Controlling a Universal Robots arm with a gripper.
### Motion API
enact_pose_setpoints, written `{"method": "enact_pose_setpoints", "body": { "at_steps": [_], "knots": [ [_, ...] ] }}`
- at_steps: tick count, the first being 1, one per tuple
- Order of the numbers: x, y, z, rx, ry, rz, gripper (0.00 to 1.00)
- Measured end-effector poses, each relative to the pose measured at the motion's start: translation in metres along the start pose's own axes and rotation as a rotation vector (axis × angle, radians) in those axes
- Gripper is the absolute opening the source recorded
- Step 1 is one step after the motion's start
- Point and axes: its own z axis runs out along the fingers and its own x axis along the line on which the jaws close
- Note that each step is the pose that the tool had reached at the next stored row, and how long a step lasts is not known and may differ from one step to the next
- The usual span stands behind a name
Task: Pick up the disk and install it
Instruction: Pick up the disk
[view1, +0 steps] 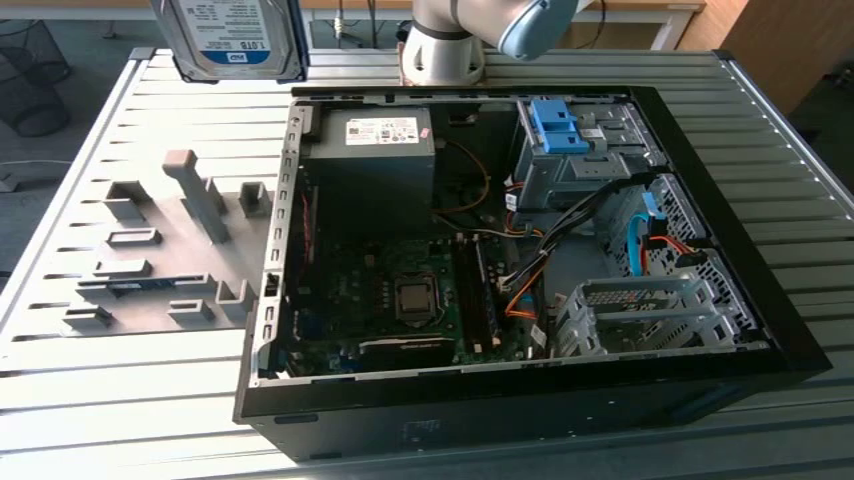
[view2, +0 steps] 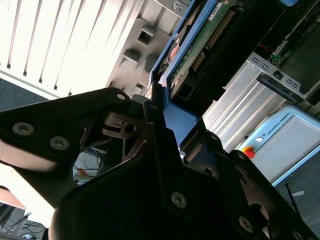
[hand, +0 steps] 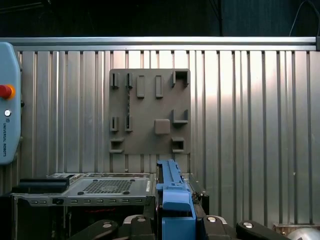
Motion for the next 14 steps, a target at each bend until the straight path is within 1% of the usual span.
{"method": "enact_pose_setpoints", "body": {
  "at_steps": [6,11,14],
  "knots": [
    [0.0,-0.0021,0.0,0.0,0.0,0.0,0.36],
    [-0.0001,-0.0025,0.0,0.0,0.0,0.0,0.36],
    [-0.0002,-0.0069,-0.0001,0.0,0.0,0.0,0.36]
  ]
}}
